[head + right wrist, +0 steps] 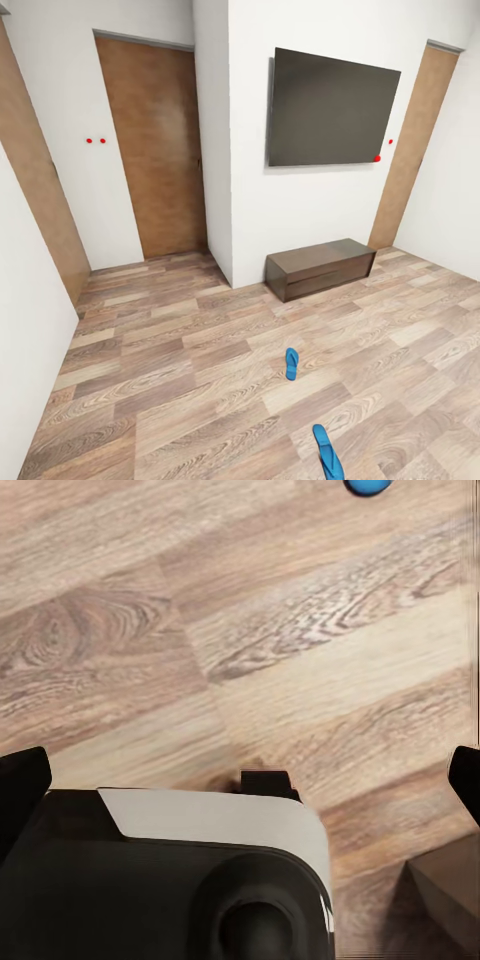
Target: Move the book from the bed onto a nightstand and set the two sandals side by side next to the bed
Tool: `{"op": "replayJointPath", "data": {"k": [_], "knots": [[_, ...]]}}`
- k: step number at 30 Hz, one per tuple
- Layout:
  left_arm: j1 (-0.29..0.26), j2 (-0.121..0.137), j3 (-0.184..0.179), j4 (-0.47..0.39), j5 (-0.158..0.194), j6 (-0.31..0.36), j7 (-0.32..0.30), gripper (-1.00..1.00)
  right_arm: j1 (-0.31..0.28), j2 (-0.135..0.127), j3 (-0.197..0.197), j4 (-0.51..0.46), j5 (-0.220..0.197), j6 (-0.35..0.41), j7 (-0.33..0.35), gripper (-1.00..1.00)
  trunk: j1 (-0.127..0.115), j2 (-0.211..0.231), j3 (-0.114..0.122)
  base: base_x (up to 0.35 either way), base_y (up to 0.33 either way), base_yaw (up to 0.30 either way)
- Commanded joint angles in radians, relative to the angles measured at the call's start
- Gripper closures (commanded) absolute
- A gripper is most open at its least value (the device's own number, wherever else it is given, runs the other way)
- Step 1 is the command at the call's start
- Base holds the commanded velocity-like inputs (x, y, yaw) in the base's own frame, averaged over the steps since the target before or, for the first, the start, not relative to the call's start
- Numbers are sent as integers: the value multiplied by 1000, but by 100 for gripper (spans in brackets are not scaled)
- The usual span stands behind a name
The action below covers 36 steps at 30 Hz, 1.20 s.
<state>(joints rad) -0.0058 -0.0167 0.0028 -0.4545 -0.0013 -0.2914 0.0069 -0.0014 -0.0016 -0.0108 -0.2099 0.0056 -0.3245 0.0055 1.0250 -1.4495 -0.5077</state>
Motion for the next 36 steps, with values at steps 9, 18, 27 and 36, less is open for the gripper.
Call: {"op": "replayJointPath", "data": {"k": [9, 18, 27, 36], "knots": [[0, 0, 0, 0, 0, -3, 1, -100, 0, 0, -1, 0, 1, -3, 1, -100, 0, 0, -1, 0, 0, -282], [0, 0, 0, 0, 0, -3, 1, -100, 0, 0, -1, 0, 1, -2, 1, -100, 0, 0, -1, 0, 0, -283], [0, 0, 0, 0, 0, -3, 1, -100, 0, 0, -1, 0, 1, -2, 1, -100, 0, 0, -1, 19, -14, -213], [0, 0, 0, 0, 0, -3, 1, -100, 0, 0, 1, 0, 1, -2, 1, -100, 0, 0, -1, 194, -116, -20]]}}
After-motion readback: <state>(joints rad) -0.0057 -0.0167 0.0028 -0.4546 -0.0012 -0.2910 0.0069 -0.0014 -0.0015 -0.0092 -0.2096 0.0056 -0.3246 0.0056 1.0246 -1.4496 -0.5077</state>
